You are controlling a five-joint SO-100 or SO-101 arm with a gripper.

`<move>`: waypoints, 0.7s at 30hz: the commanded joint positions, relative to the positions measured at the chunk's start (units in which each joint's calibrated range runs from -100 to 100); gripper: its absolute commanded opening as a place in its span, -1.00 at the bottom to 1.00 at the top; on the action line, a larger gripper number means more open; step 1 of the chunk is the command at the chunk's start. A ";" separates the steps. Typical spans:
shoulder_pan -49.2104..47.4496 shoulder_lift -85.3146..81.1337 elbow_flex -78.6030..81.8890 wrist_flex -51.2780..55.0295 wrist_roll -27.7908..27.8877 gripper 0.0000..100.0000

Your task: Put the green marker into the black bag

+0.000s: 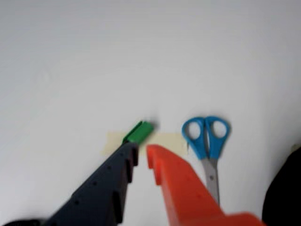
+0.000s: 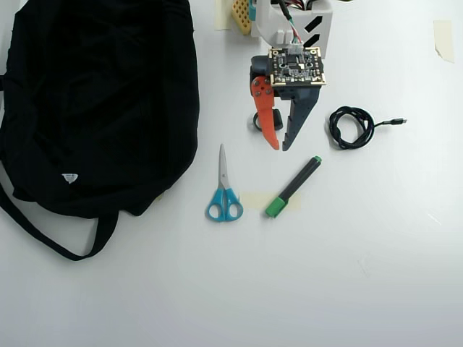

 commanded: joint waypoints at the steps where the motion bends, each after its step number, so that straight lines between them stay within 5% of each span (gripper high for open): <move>1: -1.16 -2.45 -2.19 2.31 -0.17 -0.96; 21: -1.01 -1.37 -1.47 12.39 -3.58 -0.96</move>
